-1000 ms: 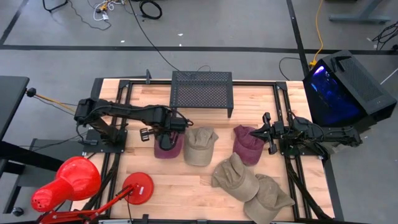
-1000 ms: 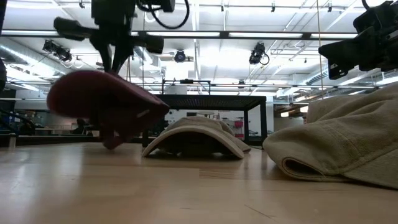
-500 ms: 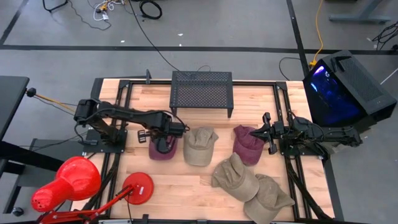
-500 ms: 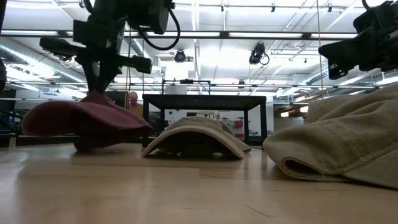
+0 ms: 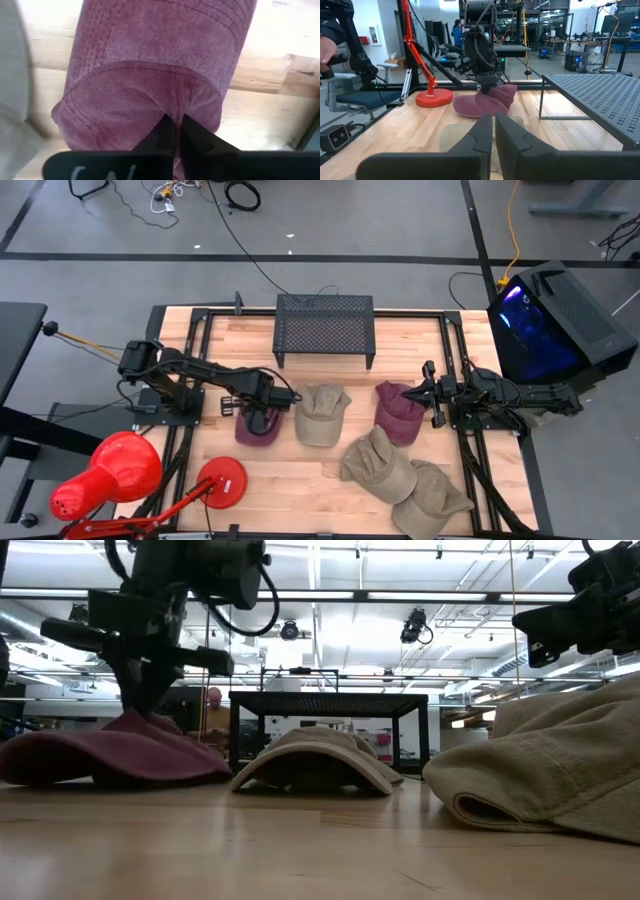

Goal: Pick & Place hat
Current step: Put the left red cap on the shelf

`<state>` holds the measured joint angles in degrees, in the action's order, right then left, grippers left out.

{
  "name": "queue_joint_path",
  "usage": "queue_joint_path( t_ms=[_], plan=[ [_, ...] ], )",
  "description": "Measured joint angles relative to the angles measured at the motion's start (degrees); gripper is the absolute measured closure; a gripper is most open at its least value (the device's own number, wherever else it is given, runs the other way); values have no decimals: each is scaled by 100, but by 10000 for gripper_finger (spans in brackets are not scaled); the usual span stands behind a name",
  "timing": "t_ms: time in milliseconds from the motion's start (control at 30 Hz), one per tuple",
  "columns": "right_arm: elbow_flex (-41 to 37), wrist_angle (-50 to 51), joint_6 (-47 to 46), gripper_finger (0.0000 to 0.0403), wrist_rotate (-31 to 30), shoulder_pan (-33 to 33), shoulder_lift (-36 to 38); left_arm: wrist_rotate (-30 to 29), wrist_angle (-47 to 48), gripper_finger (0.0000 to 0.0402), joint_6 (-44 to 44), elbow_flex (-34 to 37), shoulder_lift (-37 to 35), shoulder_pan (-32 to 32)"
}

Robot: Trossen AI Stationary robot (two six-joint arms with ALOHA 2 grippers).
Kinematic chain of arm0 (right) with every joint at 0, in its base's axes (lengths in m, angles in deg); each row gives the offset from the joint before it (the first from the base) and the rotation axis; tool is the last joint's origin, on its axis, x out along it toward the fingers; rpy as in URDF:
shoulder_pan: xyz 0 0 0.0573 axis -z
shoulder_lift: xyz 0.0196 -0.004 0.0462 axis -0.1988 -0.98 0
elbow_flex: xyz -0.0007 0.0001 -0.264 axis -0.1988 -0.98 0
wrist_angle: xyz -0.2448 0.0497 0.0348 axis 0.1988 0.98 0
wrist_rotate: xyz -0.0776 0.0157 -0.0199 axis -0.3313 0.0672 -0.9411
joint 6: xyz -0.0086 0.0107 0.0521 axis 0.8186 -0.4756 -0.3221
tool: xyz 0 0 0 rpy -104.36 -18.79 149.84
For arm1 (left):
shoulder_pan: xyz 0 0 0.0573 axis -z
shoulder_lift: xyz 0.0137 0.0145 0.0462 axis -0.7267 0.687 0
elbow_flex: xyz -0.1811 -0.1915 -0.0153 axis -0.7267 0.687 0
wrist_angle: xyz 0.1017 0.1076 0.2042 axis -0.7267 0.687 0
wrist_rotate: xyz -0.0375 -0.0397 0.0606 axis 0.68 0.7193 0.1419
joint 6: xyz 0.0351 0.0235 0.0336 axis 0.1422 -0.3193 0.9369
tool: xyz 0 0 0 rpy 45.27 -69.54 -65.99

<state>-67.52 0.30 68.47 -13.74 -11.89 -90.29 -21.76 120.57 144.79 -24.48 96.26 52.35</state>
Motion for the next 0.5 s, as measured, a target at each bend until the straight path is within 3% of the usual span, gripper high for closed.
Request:
queue_joint_path(
  t_ms=[300,500],
  plan=[
    [0,-2,0,376,0,1,-2,-357,-78,395,467,160,0,-4],
    [0,-1,0,376,0,0,-2,-647,-172,379,860,161,0,-4]
  ],
)
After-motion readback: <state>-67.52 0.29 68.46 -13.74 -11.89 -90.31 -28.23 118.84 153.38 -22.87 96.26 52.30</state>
